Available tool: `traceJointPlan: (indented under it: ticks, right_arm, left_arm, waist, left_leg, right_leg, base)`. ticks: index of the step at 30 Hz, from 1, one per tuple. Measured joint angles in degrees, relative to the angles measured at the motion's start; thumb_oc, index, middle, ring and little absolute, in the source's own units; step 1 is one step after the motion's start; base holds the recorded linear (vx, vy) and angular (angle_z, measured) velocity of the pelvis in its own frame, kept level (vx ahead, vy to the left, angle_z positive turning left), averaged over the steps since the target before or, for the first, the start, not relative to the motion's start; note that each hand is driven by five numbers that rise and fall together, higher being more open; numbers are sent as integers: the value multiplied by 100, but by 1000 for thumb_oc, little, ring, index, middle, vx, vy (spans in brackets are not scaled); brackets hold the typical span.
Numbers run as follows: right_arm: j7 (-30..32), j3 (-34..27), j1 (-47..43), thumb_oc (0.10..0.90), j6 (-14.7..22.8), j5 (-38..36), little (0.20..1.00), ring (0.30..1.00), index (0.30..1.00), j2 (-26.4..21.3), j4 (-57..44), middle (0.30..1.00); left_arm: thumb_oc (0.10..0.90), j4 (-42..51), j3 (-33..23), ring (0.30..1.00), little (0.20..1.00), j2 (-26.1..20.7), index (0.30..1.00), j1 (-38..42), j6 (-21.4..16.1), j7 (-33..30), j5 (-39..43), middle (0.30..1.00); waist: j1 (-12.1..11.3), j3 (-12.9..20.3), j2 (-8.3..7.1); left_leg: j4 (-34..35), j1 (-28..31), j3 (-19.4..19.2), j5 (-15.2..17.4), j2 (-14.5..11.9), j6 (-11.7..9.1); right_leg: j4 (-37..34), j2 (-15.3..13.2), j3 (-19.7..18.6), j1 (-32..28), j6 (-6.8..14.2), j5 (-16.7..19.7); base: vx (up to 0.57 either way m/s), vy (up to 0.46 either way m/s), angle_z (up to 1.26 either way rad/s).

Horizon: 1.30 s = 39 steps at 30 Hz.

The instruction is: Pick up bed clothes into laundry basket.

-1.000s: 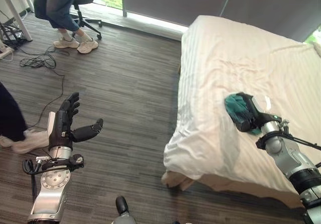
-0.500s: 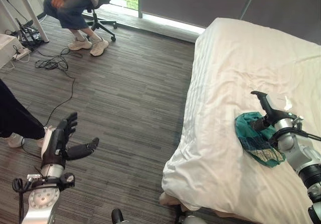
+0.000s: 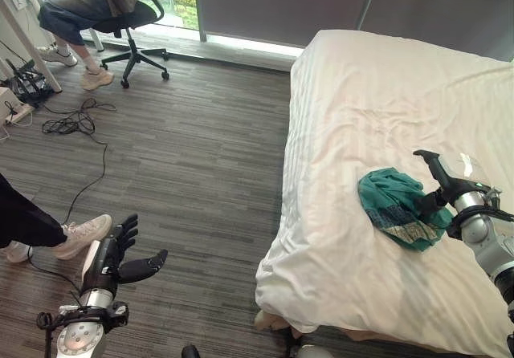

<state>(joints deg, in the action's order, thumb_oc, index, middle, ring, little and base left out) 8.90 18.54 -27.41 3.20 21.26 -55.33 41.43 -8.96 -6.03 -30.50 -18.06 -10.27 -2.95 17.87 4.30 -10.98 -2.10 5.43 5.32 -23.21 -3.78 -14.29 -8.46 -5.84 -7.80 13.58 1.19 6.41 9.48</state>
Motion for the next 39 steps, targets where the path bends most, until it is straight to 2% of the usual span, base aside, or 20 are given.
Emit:
traceJointPlan:
  ticks: [4,7,10,13,16,17,18,24,27,29,30,31,32,34,35,36,37,38,39]
  right_arm:
    - [3,149,-17,800,4,-2,900,900,900,3,189,900]
    - [72,234,-120,800,-2,0,900,900,900,40,314,900]
    - [209,310,-149,800,-46,1,900,900,900,302,404,900]
    - [272,458,-146,800,-168,43,900,900,900,793,595,900]
    - [383,503,-144,800,-214,135,900,900,900,994,744,900]
    - [386,530,-154,588,-220,174,582,582,582,997,769,582]
    - [373,566,-155,400,-233,219,300,300,300,999,795,300]
    - [284,693,-275,400,-259,325,300,300,300,1049,980,300]
    - [28,700,-325,400,-210,315,300,300,300,805,781,300]
    - [-64,665,-303,400,-150,216,300,300,300,480,288,300]
    - [-32,503,-266,400,-220,194,300,300,300,427,-132,300]
    - [34,446,-275,400,-129,154,300,300,300,409,-211,300]
    - [44,391,-305,400,-78,62,300,300,300,341,-404,300]
    - [53,266,-296,400,-48,-84,300,300,300,43,-690,300]
    - [67,-9,-137,400,-118,-173,300,300,300,-57,-963,300]
    - [100,-418,94,400,-134,-244,300,300,300,-75,-1269,300]
    - [183,-633,180,400,-102,-278,300,300,300,-93,-1383,300]
    - [276,-1267,545,400,-92,-413,300,300,300,-290,-1720,300]
    - [352,-1613,778,400,-88,-473,300,300,300,-361,-1840,300]
  left_arm:
    - [800,-20,207,900,900,5,900,-8,-18,-1,-3,900]
    - [800,-168,325,900,900,17,900,43,-132,-7,-4,900]
    - [800,-391,372,900,900,109,900,17,-174,-15,-3,900]
    - [800,-440,341,900,900,70,900,91,-185,-15,8,900]
    - [800,-432,347,900,900,70,900,118,-198,-6,6,900]
    - [800,-440,346,900,900,70,900,121,-198,-7,5,900]
    - [800,-445,346,900,900,71,900,121,-198,-5,5,900]
    - [800,-464,275,900,900,69,900,38,-198,-1,2,900]
    - [800,-461,243,900,900,67,900,39,-197,6,1,900]
    - [800,-511,130,900,900,71,900,85,-191,-34,-1,900]
    - [800,-966,166,900,900,140,900,484,-143,-270,-91,900]
    - [800,-1200,170,900,900,147,900,771,-30,-361,-137,900]
    - [800,-1303,145,900,900,110,900,1068,78,-446,-198,900]
    - [800,-1279,-51,900,900,82,900,1407,11,-555,-216,900]
    - [800,-1288,-149,900,900,82,900,1491,-10,-629,-207,900]
    - [800,-1319,-300,900,900,149,900,1486,-19,-776,-202,900]
    - [800,-1377,-318,900,900,146,900,1480,-7,-850,-171,900]
    - [800,-1588,-334,900,900,261,900,1604,-3,-928,-145,900]
    - [800,-1635,-337,900,900,301,900,1625,12,-952,-85,900]
  waist:
    - [3,41,80]
    - [-6,54,241]
    - [17,64,435]
    - [-5,46,523]
    - [-13,50,564]
    - [-14,50,564]
    - [-12,53,558]
    - [-51,64,542]
    - [-76,71,530]
    - [8,61,490]
    - [-2,68,496]
    - [-5,47,455]
    - [35,21,329]
    - [68,-44,92]
    - [138,-56,-90]
    - [28,-45,-251]
    - [-17,-33,-303]
    - [88,-37,-356]
    - [101,-39,-375]
  left_leg:
    - [-1,-157,-9,-73,5,52]
    - [0,-338,-49,-94,21,61]
    - [-1,-382,-71,-111,0,51]
    - [0,-415,-70,-130,-58,21]
    - [1,-420,-29,-142,-87,4]
    - [0,-411,-3,-144,-93,1]
    - [0,-386,15,-147,-101,-3]
    - [1,-250,111,-180,-252,-80]
    - [1,-201,130,-194,-293,-112]
    - [-5,-178,95,-181,-285,-130]
    - [-2,-121,25,-203,-244,-95]
    - [1,-52,-59,-145,-270,-171]
    - [0,-4,-165,-134,-273,-189]
    - [-31,75,-225,-116,-266,-222]
    - [-104,158,-132,-107,-220,-216]
    - [-249,291,394,85,-162,-234]
    - [-275,413,680,190,-168,-249]
    - [-312,604,1079,509,-181,-427]
    - [-270,669,1187,598,-153,-332]
  right_leg:
    - [1,0,-16,168,-54,58]
    - [0,-15,-47,379,-69,88]
    - [0,5,-38,436,-80,110]
    - [0,59,-23,467,-82,110]
    - [-1,83,24,445,-84,108]
    - [-1,89,35,429,-85,107]
    - [-1,98,52,385,-89,104]
    - [-1,226,189,165,-155,20]
    - [-2,263,189,105,-146,-15]
    - [1,273,38,124,-144,-13]
    - [0,274,-44,116,-113,-14]
    - [1,278,-138,99,-110,-20]
    - [0,293,-223,120,-121,-27]
    - [1,338,-455,140,-127,-18]
    - [25,424,-671,153,-147,37]
    - [43,428,-963,158,-162,51]
    - [43,468,-1136,164,-176,59]
    - [45,539,-1369,119,-165,62]
    - [44,543,-1397,86,-137,82]
  base:
    - [-24,-44,-3]
    - [-28,-56,-5]
    - [-18,-69,-4]
    - [16,-60,-1]
    - [23,-70,4]
    - [31,-72,6]
    - [28,-68,7]
    - [11,-34,8]
    - [0,29,3]
    - [47,85,-8]
    - [45,75,-27]
    - [39,43,-41]
    - [33,31,-44]
    - [35,70,-43]
    - [49,142,-74]
    - [48,170,-101]
    - [-9,236,-117]
    - [-57,236,-85]
    - [-142,287,-59]
